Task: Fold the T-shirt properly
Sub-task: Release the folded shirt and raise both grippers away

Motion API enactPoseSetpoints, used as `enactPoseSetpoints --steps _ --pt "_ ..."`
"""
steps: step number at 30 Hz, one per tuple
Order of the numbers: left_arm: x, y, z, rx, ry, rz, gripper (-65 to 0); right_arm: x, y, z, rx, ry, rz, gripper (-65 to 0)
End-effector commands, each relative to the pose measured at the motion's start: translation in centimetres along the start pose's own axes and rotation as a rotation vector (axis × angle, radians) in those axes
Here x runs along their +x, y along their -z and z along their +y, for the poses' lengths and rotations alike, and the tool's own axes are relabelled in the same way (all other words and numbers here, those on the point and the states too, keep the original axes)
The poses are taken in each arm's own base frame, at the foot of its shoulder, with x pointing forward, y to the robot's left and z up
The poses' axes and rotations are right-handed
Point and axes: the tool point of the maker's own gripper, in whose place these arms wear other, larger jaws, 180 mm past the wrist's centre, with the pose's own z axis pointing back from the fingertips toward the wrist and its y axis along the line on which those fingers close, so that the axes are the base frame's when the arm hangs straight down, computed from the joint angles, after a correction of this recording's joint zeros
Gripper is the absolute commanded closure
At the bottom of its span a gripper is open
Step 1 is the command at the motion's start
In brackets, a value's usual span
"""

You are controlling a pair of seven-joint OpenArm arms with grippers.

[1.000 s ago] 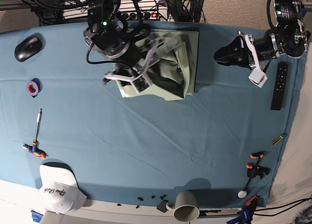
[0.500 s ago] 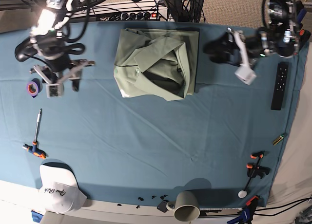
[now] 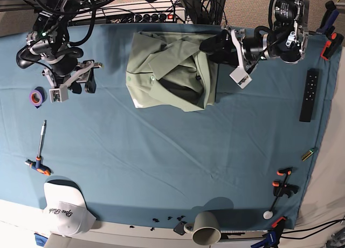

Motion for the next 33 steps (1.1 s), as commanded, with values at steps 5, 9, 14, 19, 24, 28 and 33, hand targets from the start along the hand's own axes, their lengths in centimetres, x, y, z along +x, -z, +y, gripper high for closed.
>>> enactPoseSetpoints --steps 5,9,14,19,24,28,33 --pt "0.9 -0.2 -1.2 -0.014 0.024 -0.045 -30.5 2.5 -0.2 -0.1 0.001 -0.018 -0.080 -26.6" --pt "0.8 -0.1 -1.6 -0.019 0.012 -0.049 -30.5 2.5 -0.2 -0.1 0.000 -0.018 -0.082 -26.6" --pt "0.9 0.1 -1.9 -0.027 0.012 -0.055 -30.5 2.6 -0.1 -0.1 0.002 -0.016 -0.093 -26.6" --pt "0.7 1.8 -3.6 -0.078 0.013 -0.048 -30.5 1.8 1.2 -0.2 0.037 0.049 -0.083 -26.6" --pt "-0.1 3.1 -4.8 -0.103 0.037 -0.010 -30.5 1.8 2.9 0.7 0.137 0.124 -0.070 -26.6" --pt "-0.1 3.2 -4.5 -0.087 0.030 -0.007 -30.5 2.0 4.3 1.3 0.209 0.175 -0.068 -26.6" --pt "-0.2 3.2 -4.4 -0.081 0.033 -0.003 -30.5 2.3 5.5 2.2 0.295 0.216 -0.057 -26.6"
